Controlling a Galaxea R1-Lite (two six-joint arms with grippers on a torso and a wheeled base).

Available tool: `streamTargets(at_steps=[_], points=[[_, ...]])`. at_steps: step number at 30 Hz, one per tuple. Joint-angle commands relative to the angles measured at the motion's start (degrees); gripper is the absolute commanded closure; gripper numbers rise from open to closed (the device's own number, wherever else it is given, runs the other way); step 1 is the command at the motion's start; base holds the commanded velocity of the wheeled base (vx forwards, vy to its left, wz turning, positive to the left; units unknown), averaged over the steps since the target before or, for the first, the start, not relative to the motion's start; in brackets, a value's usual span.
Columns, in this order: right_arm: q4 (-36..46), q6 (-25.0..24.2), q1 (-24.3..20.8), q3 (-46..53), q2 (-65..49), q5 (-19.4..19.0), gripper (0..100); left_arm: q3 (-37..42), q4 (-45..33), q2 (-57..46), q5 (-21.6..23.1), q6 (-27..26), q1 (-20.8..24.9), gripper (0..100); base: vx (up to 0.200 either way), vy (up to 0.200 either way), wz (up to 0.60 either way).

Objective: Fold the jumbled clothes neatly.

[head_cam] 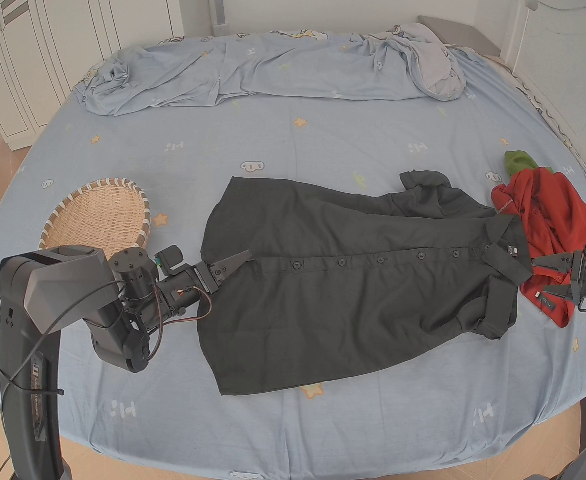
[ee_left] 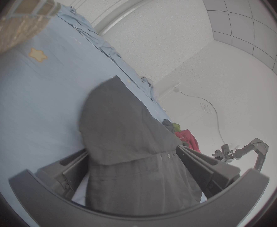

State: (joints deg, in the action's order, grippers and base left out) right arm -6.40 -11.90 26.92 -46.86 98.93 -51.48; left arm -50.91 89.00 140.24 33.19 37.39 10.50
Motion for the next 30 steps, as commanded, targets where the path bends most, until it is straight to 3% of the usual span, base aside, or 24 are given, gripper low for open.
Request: streamTargets(at_steps=[1,12,13,30], points=[[-0.02,0.03,0.07,0.01,-0.14,-0.02,0,-0.33,1.0,0.38,0.12,0.05,0.23,0,0.0,0.0,0.0],[-0.02,0.03,-0.02,0.01,-0.14,-0.02,0,-4.9,0.73,2.41,-0.06,0.32,-0.39,0,0.0,0.0,0.0],[-0.02,0.03,-0.02,0.1,-0.14,-0.02,0,-4.9,0.73,2.49,-0.06,0.32,-0.39,100,0.0,0.0,0.0],[-0.02,0.03,-0.02,0.54,-0.58,-0.02,0,-8.77,0.64,5.66,-0.06,-0.04,-5.49,100,0.0,0.0,0.0]])
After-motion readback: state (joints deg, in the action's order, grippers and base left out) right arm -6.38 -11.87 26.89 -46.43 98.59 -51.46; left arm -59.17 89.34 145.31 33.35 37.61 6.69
